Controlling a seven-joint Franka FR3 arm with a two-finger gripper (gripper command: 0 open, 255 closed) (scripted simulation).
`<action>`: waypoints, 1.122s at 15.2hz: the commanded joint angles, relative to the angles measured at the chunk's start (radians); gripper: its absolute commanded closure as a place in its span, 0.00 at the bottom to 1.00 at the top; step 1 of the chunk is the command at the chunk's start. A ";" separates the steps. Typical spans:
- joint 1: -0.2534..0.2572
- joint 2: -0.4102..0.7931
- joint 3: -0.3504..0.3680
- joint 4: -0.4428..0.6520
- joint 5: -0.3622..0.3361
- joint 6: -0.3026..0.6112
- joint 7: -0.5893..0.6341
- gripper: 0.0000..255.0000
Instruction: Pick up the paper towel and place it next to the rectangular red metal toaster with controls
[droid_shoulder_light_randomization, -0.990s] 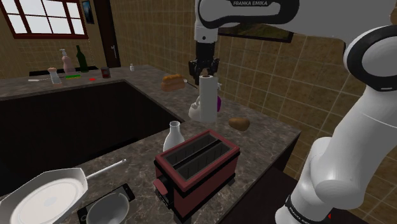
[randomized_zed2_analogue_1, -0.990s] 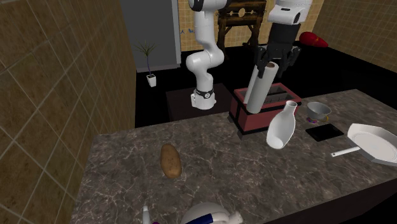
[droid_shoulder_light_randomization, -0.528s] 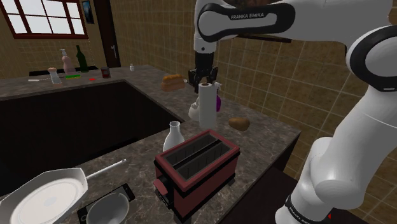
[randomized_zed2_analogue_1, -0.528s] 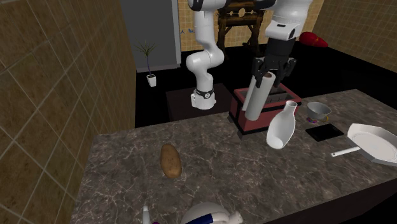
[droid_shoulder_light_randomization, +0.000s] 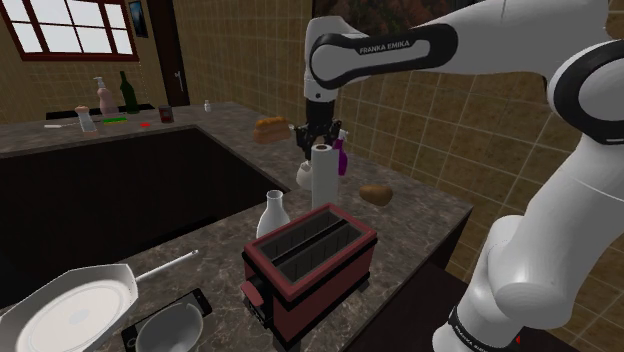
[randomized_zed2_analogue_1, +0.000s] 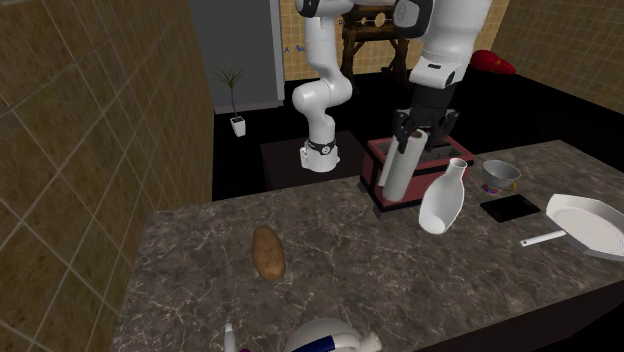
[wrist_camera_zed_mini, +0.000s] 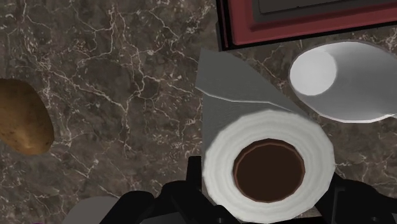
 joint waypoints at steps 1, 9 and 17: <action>-0.001 0.003 -0.001 -0.024 0.000 0.027 0.000 1.00; -0.002 0.013 -0.003 -0.121 -0.002 0.134 0.005 1.00; -0.003 0.037 -0.006 -0.204 -0.003 0.241 0.010 1.00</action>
